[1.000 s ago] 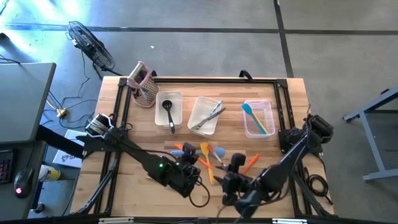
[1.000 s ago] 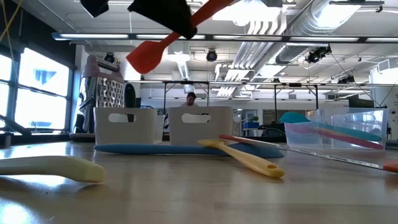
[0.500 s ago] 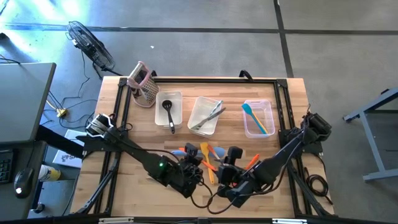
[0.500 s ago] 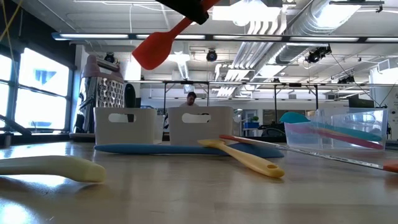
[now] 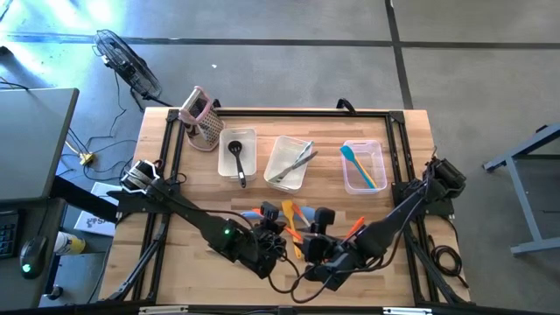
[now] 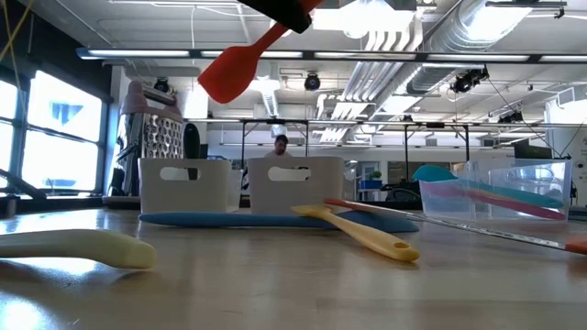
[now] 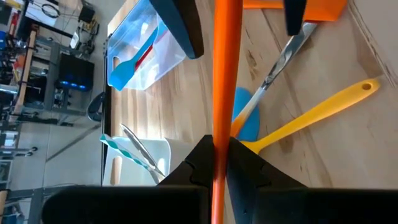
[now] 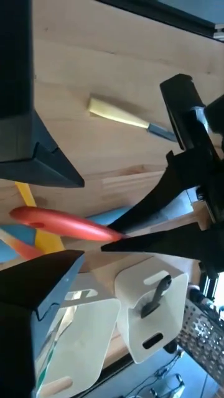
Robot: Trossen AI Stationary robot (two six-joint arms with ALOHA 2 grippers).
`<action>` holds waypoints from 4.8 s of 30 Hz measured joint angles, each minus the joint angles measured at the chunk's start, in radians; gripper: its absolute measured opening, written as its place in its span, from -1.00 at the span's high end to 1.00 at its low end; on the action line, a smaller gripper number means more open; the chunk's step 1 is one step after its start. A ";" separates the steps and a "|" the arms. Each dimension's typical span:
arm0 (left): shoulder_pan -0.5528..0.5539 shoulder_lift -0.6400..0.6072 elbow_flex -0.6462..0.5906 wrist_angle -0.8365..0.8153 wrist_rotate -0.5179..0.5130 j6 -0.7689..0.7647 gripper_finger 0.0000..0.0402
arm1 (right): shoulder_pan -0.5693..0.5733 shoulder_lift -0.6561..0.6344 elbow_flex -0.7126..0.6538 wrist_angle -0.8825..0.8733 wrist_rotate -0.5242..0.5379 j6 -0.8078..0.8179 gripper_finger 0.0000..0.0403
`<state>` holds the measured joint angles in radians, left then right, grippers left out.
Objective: Pick & Place Kitchen Items
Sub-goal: Put the right orange spatula into the transparent bin
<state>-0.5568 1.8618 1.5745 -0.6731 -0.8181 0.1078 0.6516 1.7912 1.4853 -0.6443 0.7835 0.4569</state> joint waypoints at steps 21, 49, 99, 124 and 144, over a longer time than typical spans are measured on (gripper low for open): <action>0.000 0.000 -0.001 0.040 0.019 0.004 0.91 | -0.025 0.000 0.000 0.017 -0.027 -0.036 0.75; 0.000 0.000 -0.001 0.101 -0.028 -0.059 0.34 | -0.026 0.000 0.000 0.009 -0.009 -0.041 0.86; -0.023 0.029 0.000 0.092 0.238 -0.410 -0.13 | 0.095 0.001 -0.101 -0.433 0.261 0.476 0.86; -0.026 0.047 0.000 0.060 0.246 -0.420 -0.13 | 0.094 0.000 -0.101 -0.553 0.318 0.572 0.86; -0.021 0.080 0.001 0.039 0.250 -0.427 -0.13 | 0.093 0.000 -0.101 -0.828 0.396 0.845 0.86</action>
<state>-0.5773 1.9418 1.5752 -0.6338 -0.5677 -0.3192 0.7444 1.7916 1.3838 -1.4718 1.1799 1.3022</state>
